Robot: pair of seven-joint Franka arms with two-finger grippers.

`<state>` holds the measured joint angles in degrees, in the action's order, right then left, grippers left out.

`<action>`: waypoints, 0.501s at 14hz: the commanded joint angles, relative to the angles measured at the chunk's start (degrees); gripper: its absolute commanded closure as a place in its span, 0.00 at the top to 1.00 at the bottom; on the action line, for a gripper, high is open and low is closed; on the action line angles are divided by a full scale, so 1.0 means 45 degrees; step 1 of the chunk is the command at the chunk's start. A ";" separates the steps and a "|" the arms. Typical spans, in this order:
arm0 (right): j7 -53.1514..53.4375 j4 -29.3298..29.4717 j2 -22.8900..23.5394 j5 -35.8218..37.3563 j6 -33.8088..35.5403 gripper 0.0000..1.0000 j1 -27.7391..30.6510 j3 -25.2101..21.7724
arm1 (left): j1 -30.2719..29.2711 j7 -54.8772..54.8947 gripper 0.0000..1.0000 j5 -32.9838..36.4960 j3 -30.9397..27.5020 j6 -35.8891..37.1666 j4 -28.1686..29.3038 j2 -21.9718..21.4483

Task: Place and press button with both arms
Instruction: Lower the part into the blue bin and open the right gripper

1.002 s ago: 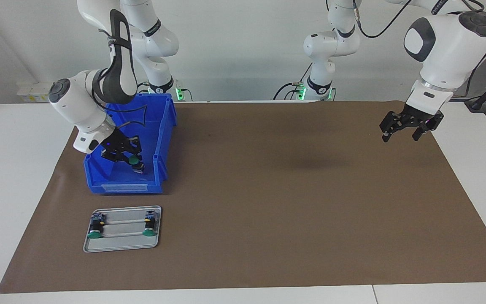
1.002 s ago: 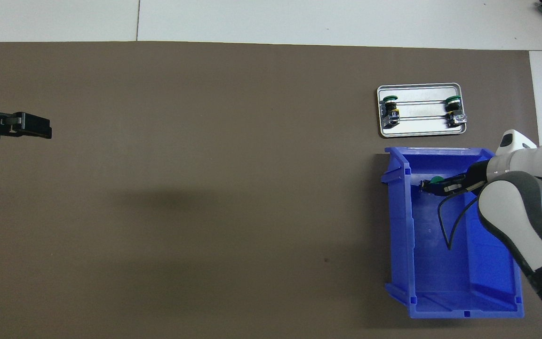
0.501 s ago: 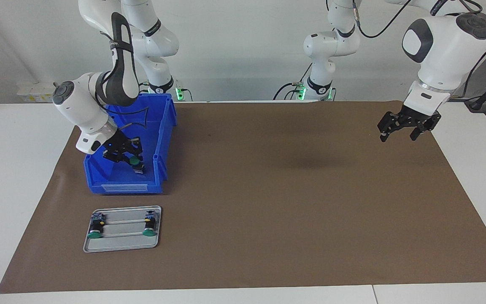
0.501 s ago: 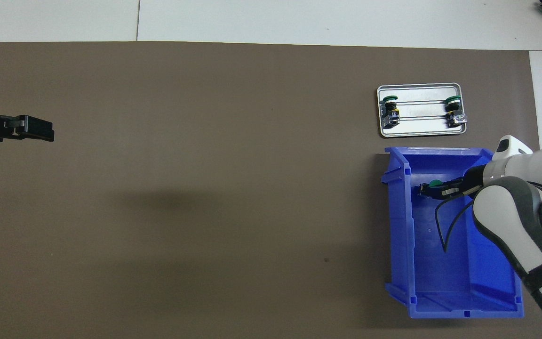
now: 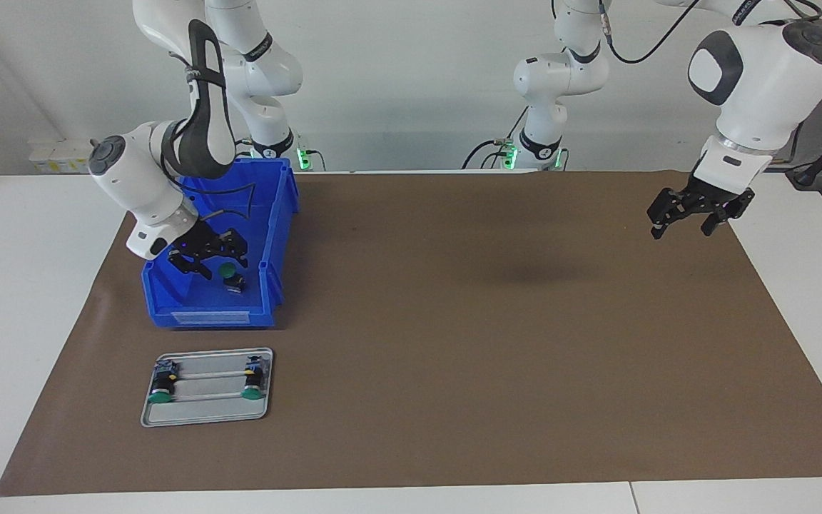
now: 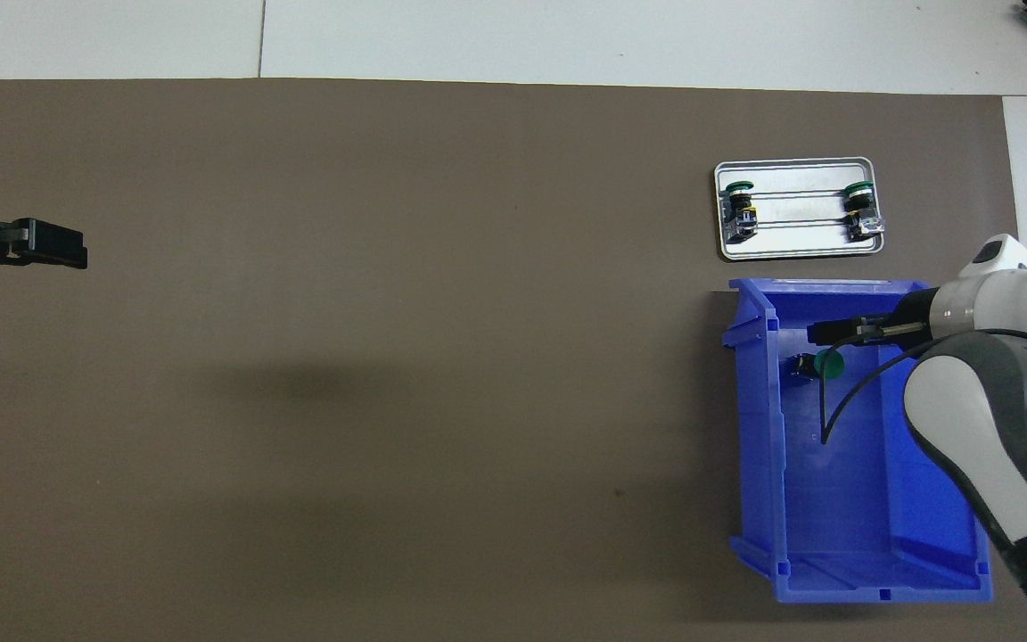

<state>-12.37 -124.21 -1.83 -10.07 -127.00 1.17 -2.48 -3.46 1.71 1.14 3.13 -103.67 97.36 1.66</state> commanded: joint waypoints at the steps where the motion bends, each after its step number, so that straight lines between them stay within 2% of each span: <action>1: 0.2407 0.1503 -0.0141 0.1627 0.1146 1.00 -0.0258 0.0161 | -0.0129 -0.0126 1.00 0.0234 0.0105 0.0030 0.0375 -0.0368; 4: 0.3665 0.3455 -0.0102 0.3268 0.2669 1.00 -0.0474 0.0259 | -0.0110 -0.0126 1.00 0.0234 0.0105 0.0030 0.0356 -0.0348; 7: 0.3879 0.5644 -0.0043 0.3390 0.5187 1.00 -0.0455 0.0240 | -0.0129 -0.0126 1.00 0.0234 0.0105 0.0030 0.0375 -0.0368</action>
<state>3.16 -105.22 -3.03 3.77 -110.05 -1.73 -2.19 -3.46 1.71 1.14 3.13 -103.67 97.40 1.65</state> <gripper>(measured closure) 0.000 0.000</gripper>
